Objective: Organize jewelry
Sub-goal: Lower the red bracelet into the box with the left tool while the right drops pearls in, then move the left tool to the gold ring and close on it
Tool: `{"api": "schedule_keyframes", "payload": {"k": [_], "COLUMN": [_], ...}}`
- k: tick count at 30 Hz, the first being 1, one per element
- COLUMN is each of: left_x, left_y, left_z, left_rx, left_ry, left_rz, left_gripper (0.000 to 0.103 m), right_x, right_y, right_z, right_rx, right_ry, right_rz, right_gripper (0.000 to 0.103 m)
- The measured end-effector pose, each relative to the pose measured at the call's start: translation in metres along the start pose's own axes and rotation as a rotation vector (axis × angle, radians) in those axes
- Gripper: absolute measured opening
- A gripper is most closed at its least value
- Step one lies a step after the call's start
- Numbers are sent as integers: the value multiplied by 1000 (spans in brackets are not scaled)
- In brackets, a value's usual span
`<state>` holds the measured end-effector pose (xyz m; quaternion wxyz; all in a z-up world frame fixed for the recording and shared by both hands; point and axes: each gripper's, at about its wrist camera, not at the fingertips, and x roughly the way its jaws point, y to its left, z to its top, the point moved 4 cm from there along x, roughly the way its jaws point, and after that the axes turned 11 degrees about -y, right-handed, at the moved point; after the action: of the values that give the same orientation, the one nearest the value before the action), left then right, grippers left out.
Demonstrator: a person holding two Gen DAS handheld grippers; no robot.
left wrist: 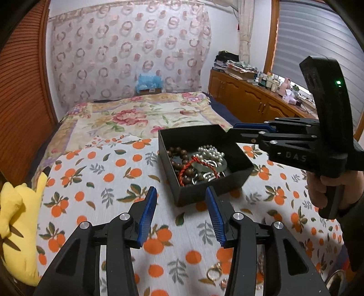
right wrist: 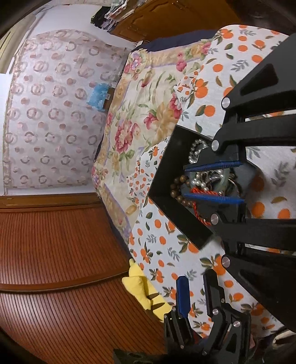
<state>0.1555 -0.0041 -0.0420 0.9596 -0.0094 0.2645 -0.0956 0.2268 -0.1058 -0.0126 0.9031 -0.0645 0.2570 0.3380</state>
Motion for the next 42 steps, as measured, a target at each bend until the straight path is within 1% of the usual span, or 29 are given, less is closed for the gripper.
{"api": "schedule_keyframes", "payload": {"k": [2,7,12,16,22,27,31,34,35,39,42], "left_x": [-6,-20,-29,-32,-36,-35,-32,-27,-26,-17,-9], "left_y": [-3,-7,-16,-18,-20,-18,-23,-25,-26,-34,-39], "left_z": [-6,-28,-48,-66,-85,-90,-92,-93,-91,-84,-85], "left_rx": [4,9,29,21,19,16,28,25,22,52,52], "left_ry": [-3,6,24,47,73,94,114,124,122,123,144], "left_rz": [-2,-9,-23,-36,-42,-40,-54,-67,-69,-75,-89], "left_gripper": [43,43,43,43,43,43,43,43,43,43,43], "right_x": [-12,-43,-64,-74,-87,-89,-86,-89,-89,-89,-89], "right_y": [4,14,23,29,41,50,47,45,43,42,43], "right_z": [-7,-40,-82,-110,-138,-151,-159,-160,-160,-159,-160], "right_rx": [5,43,69,76,68,22,13,22,31,42,36], "right_ry": [-10,-20,22,65,124,147,176,161,159,157,155], "right_rz": [4,7,5,-10,9,-21,-38,-46,-53,-55,-69], "right_gripper": [21,21,21,21,21,21,21,19,15,13,12]}}
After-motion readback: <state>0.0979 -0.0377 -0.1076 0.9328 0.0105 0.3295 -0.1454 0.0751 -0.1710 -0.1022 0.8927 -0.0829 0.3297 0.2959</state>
